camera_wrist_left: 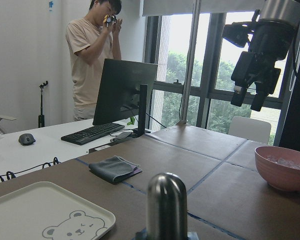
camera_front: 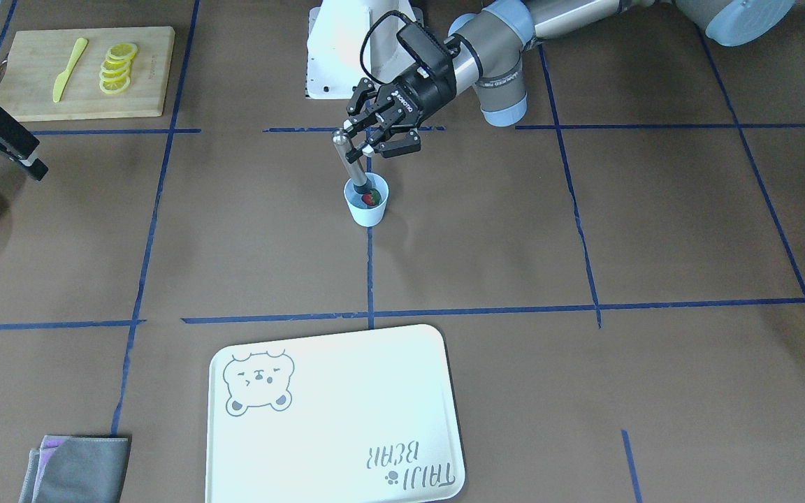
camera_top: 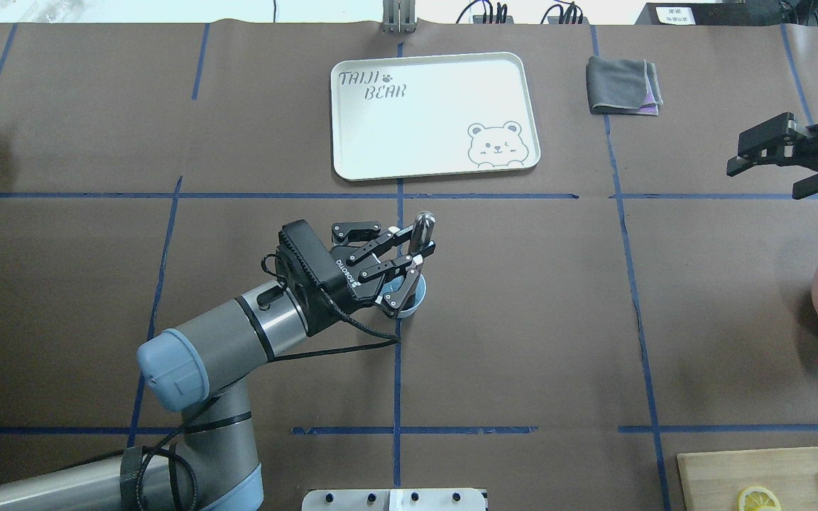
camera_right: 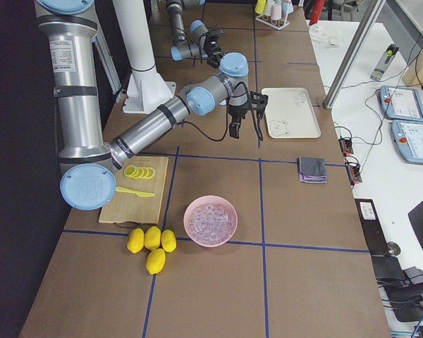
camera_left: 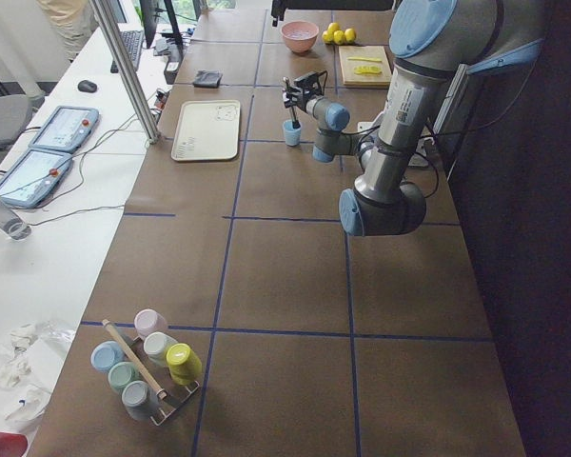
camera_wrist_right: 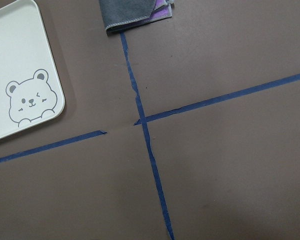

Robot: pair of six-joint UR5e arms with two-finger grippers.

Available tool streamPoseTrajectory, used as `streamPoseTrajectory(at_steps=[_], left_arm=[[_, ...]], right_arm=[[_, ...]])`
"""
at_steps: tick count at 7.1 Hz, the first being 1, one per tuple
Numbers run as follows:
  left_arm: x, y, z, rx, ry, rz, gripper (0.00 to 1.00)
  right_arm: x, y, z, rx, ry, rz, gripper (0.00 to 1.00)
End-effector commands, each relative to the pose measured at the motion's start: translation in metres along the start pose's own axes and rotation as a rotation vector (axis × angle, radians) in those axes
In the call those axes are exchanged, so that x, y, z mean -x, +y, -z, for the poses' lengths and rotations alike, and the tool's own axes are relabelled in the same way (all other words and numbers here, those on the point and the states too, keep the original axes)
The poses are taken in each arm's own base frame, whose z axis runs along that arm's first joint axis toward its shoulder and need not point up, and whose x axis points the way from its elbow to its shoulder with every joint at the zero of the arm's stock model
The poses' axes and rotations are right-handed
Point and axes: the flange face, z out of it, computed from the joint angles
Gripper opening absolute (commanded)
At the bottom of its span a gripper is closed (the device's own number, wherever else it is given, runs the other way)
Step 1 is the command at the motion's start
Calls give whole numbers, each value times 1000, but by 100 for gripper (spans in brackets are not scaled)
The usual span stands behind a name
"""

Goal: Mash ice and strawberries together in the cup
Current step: 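Press the rod down into the cup with the left gripper to crush contents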

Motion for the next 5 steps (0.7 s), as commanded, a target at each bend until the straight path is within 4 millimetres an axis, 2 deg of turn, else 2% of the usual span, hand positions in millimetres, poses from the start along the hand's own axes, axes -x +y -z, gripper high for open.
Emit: streamPoseTrajectory(at_steps=[1, 3, 4, 5], left_arm=[[4, 16, -3, 21, -8, -7, 0], [6, 19, -1, 4, 0, 0, 0], [2, 9, -3, -12, 7, 3, 0], [-8, -27, 3, -59, 26, 17, 0]], right_arm=[[-1, 0, -1, 1, 1, -3, 100], [1, 0, 1, -1, -2, 0, 100], [1, 0, 1, -1, -2, 0, 100], [1, 2, 2, -2, -4, 2, 100]])
